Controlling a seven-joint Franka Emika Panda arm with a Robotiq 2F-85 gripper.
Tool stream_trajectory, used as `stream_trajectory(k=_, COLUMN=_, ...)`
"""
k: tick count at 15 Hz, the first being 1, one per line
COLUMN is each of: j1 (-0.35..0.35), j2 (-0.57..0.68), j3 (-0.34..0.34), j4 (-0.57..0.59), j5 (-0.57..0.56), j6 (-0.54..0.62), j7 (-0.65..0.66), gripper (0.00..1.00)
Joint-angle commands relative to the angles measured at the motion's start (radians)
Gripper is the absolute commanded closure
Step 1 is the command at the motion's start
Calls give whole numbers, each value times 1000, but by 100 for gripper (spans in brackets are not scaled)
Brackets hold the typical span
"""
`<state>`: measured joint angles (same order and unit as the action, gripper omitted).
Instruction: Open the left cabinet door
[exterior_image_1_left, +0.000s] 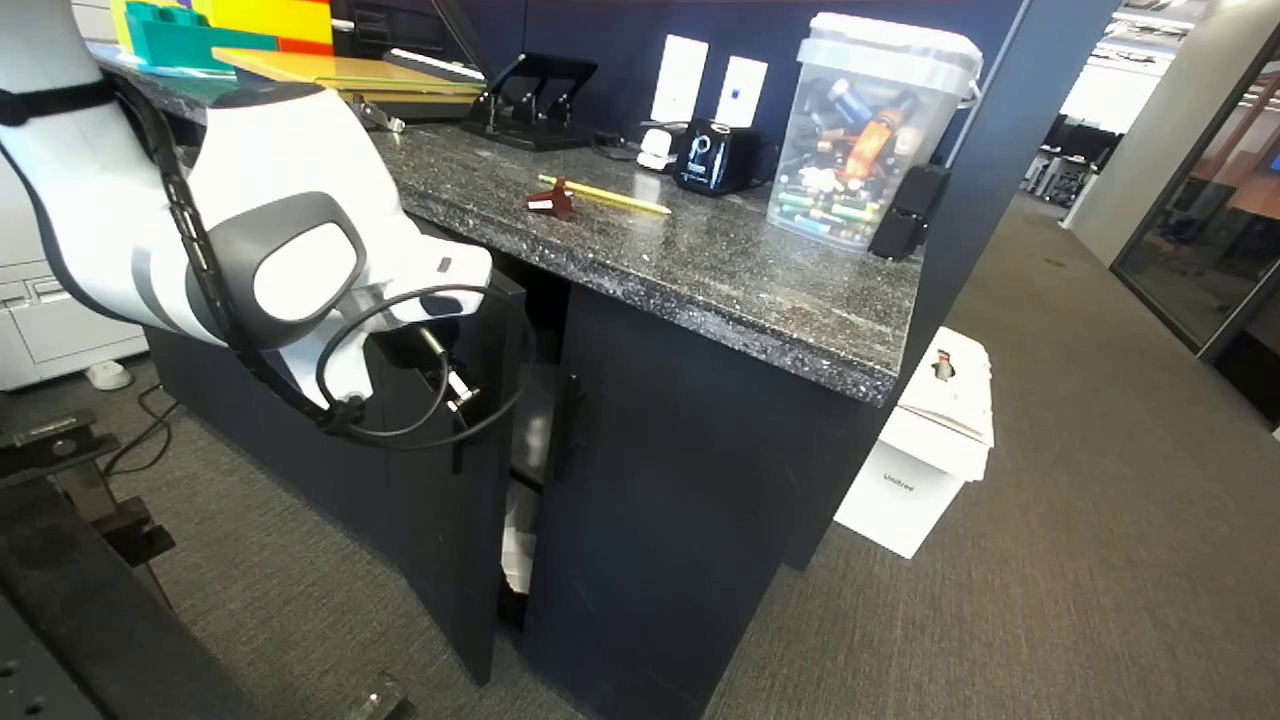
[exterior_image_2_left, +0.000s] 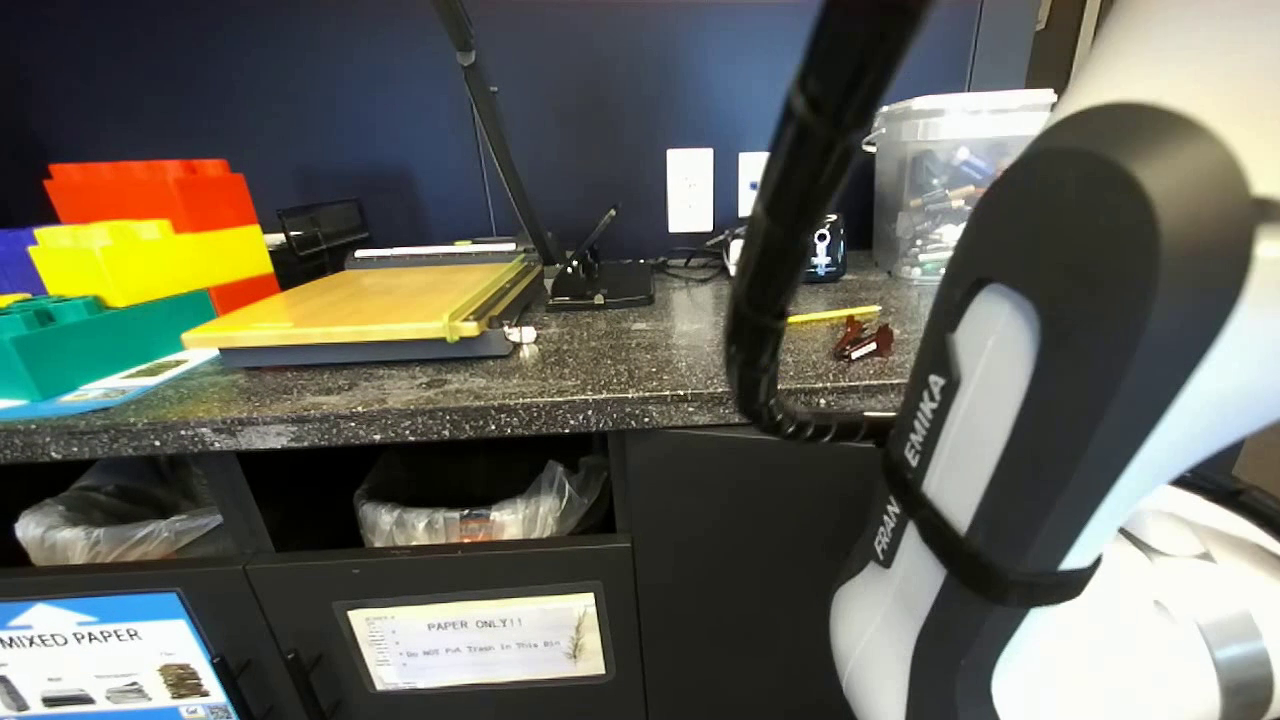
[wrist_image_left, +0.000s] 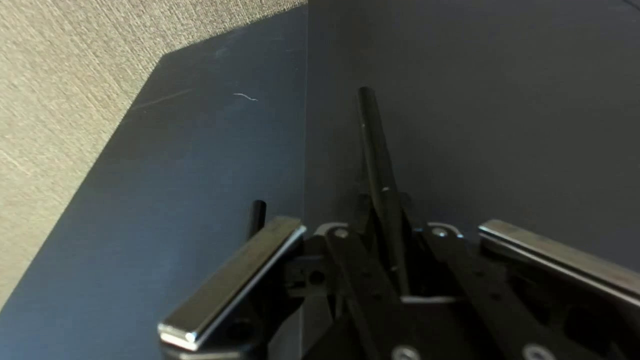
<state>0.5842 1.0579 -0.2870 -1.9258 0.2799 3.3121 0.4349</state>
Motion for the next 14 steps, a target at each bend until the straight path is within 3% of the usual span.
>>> stream_trajectory(k=1, j1=-107, j2=-61, j3=135, j4=-67, j5=53, j6=24, j7=-48, gripper=96)
stream_trajectory(k=2, j1=-145, j2=-67, j3=176, j4=-71, j5=56, j6=47, j7=-64, gripper=96)
stream_trajectory(k=9, j1=-110, j2=-99, j3=237, j4=-169, j5=201, j6=146, j7=-83, gripper=96)
stream_trajectory(k=13, j1=-71, j2=-104, j3=224, j4=-166, j5=287, j6=127, j7=-94, gripper=96)
stream_trajectory(k=14, j1=-165, j2=-118, j3=300, j4=-168, j5=121, j6=165, j7=-202, gripper=96)
